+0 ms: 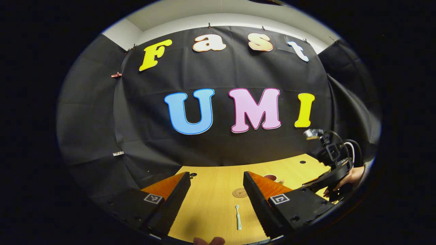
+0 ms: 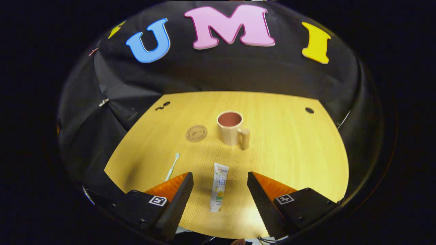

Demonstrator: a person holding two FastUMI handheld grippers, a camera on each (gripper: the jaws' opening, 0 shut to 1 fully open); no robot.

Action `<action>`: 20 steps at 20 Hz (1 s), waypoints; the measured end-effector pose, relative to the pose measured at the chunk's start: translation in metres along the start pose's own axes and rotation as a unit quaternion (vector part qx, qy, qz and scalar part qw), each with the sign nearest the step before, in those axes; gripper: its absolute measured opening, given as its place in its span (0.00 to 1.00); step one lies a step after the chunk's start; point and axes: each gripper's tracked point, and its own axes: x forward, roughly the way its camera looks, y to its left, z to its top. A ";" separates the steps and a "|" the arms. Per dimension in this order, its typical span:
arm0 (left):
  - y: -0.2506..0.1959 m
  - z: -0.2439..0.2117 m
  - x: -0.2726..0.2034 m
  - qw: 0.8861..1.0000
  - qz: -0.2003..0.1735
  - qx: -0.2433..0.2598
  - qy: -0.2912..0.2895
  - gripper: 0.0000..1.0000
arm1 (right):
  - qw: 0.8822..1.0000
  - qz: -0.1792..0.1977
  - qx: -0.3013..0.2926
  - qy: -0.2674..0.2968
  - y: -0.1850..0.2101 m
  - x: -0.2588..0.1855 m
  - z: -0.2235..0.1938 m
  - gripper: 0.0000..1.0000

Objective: Put the toothbrush and toothpaste on the desktop into the cup, then pick up the cup and place it on the coaster on the desktop.

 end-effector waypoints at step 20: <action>-0.005 -0.059 0.047 0.996 0.042 0.000 0.083 0.99 | 0.983 0.029 0.043 0.178 0.001 0.120 -0.071 0.43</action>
